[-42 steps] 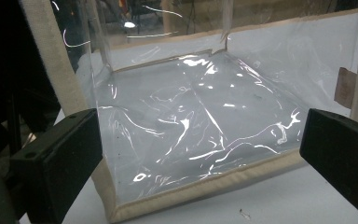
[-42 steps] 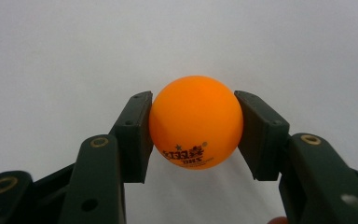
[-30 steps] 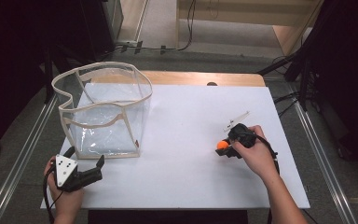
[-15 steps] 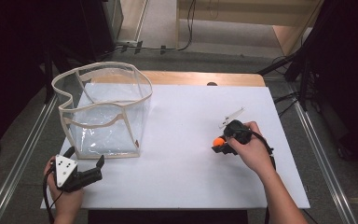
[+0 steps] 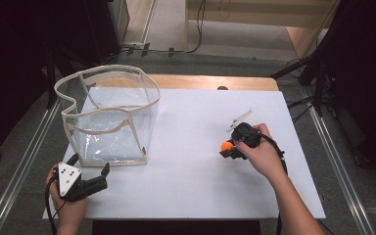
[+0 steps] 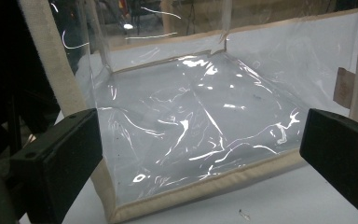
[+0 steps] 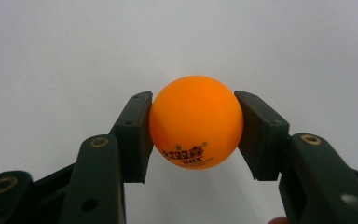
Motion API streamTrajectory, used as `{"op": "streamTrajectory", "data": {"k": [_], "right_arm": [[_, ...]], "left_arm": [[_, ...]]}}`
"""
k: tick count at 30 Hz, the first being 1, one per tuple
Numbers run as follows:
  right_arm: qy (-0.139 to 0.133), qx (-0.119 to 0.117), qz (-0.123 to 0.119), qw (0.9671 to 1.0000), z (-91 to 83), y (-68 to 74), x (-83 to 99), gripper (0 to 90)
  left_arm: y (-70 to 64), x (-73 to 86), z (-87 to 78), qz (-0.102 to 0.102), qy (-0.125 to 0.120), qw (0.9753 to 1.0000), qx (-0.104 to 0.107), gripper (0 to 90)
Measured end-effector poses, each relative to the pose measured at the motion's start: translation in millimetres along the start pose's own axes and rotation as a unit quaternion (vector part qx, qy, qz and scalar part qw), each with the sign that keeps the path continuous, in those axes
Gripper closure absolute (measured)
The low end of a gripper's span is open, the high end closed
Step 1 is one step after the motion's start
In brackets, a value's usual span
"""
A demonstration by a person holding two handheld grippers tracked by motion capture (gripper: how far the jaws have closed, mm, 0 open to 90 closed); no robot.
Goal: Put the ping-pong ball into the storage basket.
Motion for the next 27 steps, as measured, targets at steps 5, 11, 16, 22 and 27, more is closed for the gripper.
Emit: {"op": "streamTrajectory", "data": {"k": [5, 11, 16, 22, 27], "right_arm": [[0.0, 0.0, -0.005, 1.0, -1.7, -0.6, -4.2, 47.4], [0.0, -0.001, -0.01, 1.0, -2.9, -0.6, -10.0, 47.4], [0.0, 0.0, -0.018, 0.9998, -3.9, -0.1, -15.6, 47.4], [-0.002, -0.002, -0.019, 0.9998, -5.1, 2.1, -21.9, 47.4], [-0.001, -0.001, -0.024, 0.9997, -5.6, 3.0, -26.5, 47.4]], "left_arm": [[0.2, 0.0, 0.0, 0.0, 0.0, 1.0, 0.0, 0.0], [0.3, 0.0, 0.0, 0.0, 0.0, 1.0, 0.001, 0.0], [0.4, -0.1, -0.1, -0.001, 0.0, 1.0, 0.001, 0.0], [0.7, -0.1, -0.4, -0.002, 0.0, 1.0, 0.001, 0.0], [0.7, -0.1, -0.4, -0.003, 0.0, 1.0, 0.002, 0.0]]}}
Point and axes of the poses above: each handheld gripper's, and its own axes: z roughly forward along the jaws, x roughly out of its underside, y roughly to its left, the point moved 1 cm from there along z, roughly forward along the jaws, and after that the axes turned 11 degrees about y, right-handed, at the moved point
